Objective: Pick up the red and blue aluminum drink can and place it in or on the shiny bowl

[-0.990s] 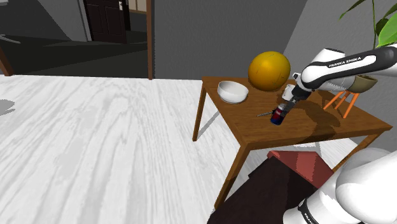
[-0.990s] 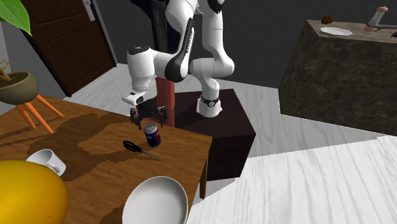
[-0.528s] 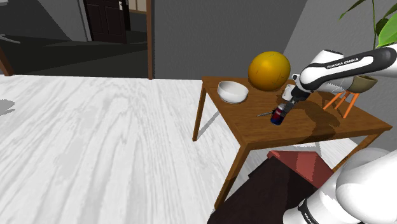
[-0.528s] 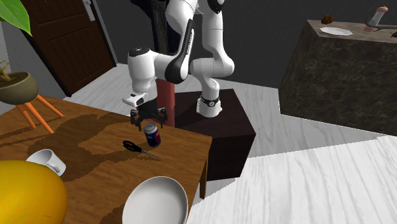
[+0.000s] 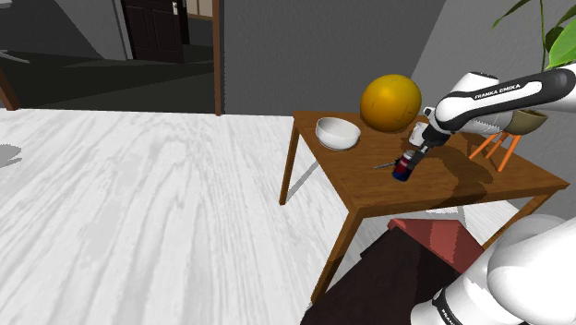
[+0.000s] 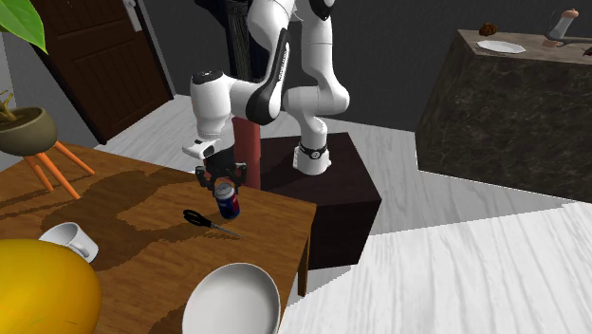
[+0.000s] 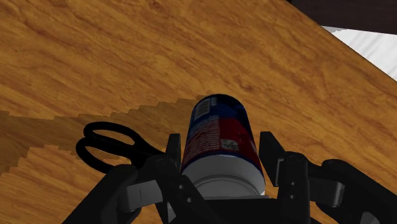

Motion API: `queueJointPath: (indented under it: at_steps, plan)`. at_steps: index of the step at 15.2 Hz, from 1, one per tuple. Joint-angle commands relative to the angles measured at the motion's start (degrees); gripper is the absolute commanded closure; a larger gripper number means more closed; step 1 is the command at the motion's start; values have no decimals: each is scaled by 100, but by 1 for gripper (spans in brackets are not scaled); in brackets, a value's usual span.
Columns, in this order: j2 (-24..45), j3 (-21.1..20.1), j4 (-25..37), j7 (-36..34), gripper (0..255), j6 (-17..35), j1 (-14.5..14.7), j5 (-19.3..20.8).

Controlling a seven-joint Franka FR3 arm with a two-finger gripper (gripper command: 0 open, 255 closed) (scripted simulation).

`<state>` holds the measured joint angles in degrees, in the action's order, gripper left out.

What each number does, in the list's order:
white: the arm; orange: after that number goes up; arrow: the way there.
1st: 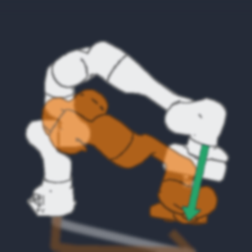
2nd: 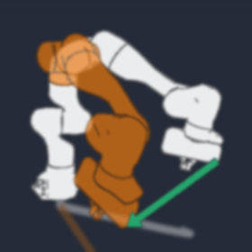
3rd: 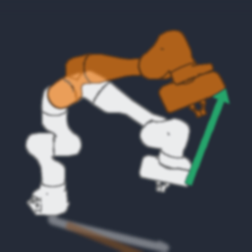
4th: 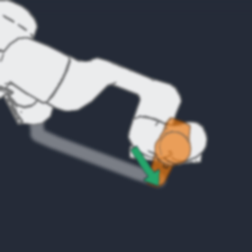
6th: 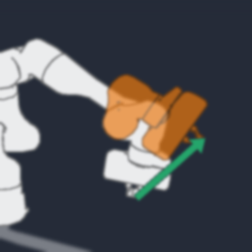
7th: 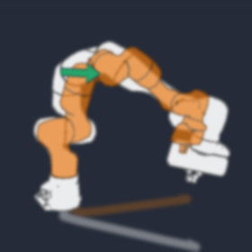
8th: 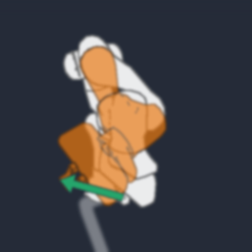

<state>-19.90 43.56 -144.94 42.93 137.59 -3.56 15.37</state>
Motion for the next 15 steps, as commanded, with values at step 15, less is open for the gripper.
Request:
queueJointPath:
  at_steps: [15]
  plan:
    - [-556,-389,539,-177,255,-1074,-144,120]
